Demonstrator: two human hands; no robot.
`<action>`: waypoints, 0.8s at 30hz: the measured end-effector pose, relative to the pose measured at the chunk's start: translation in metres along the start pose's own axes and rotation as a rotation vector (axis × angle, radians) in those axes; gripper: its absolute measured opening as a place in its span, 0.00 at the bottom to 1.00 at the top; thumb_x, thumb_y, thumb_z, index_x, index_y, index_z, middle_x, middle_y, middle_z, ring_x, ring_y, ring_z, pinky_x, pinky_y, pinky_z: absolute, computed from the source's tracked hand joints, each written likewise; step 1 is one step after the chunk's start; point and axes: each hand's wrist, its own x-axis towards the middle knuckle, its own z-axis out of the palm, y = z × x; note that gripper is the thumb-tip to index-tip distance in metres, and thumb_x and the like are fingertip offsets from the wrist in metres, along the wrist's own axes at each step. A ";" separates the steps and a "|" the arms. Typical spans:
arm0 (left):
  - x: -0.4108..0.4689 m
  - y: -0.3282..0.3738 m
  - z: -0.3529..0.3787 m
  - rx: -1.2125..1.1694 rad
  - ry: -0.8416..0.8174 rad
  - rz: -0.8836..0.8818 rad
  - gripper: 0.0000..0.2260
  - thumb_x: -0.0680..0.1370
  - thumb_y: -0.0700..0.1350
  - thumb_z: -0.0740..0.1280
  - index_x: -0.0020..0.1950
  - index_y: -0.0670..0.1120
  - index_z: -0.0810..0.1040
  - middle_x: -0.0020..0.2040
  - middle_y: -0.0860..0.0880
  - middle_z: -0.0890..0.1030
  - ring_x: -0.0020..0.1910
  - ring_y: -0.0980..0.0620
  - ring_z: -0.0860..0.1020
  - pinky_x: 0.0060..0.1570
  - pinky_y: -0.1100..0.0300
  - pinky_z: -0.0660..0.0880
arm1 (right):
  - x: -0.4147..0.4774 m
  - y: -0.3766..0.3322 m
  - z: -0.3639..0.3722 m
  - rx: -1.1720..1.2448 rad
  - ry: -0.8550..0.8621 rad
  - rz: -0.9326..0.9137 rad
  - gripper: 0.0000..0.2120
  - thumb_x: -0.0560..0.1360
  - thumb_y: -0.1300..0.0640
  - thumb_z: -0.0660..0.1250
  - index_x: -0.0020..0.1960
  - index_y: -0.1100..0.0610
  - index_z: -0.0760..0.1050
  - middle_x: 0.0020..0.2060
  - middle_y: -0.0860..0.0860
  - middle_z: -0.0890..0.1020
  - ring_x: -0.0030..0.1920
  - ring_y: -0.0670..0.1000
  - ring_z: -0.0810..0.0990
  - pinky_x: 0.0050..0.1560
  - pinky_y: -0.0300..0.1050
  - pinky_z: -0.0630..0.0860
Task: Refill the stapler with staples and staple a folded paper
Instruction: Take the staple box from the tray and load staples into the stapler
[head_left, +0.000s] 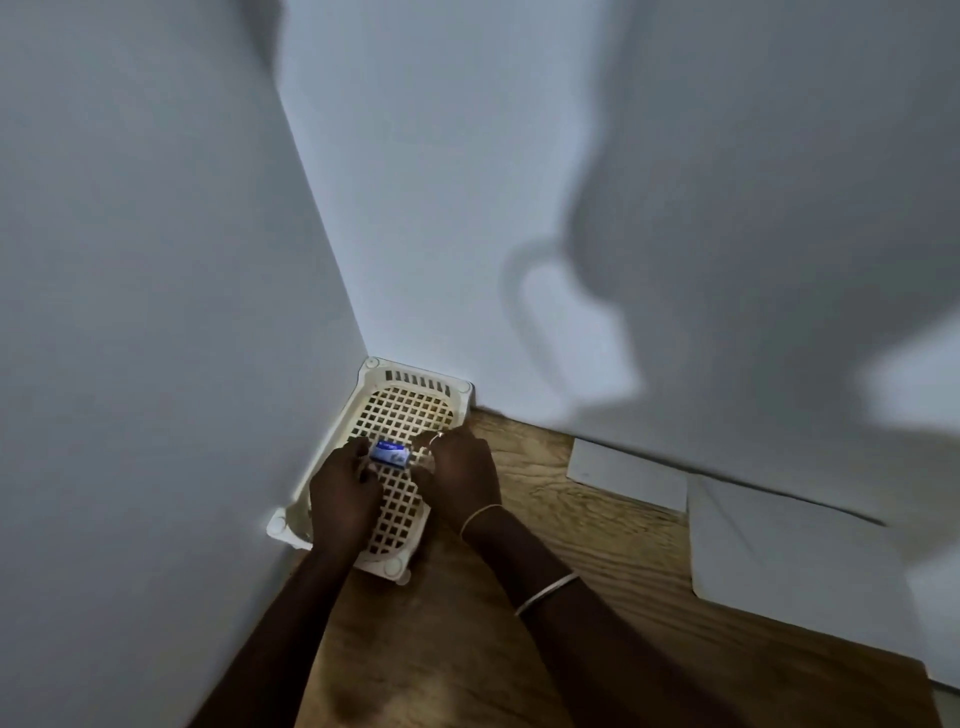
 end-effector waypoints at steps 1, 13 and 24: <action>0.001 -0.001 0.001 -0.010 0.003 0.004 0.20 0.77 0.33 0.66 0.69 0.42 0.78 0.65 0.43 0.81 0.65 0.44 0.79 0.67 0.54 0.69 | 0.004 -0.002 0.005 -0.024 -0.016 -0.009 0.15 0.72 0.50 0.69 0.57 0.54 0.81 0.49 0.54 0.85 0.55 0.58 0.78 0.56 0.53 0.73; -0.006 0.011 0.000 -0.279 -0.021 0.051 0.15 0.76 0.39 0.73 0.62 0.51 0.81 0.57 0.53 0.85 0.56 0.54 0.82 0.54 0.64 0.75 | -0.005 0.008 -0.003 0.071 0.109 0.057 0.18 0.72 0.46 0.70 0.60 0.50 0.81 0.50 0.51 0.86 0.53 0.54 0.80 0.58 0.51 0.71; -0.079 0.058 0.040 -1.003 -0.343 0.014 0.18 0.73 0.40 0.76 0.60 0.40 0.77 0.53 0.40 0.86 0.54 0.43 0.85 0.52 0.53 0.81 | -0.103 0.032 -0.100 0.242 0.282 0.120 0.19 0.71 0.48 0.77 0.60 0.51 0.81 0.56 0.44 0.84 0.57 0.48 0.81 0.58 0.54 0.76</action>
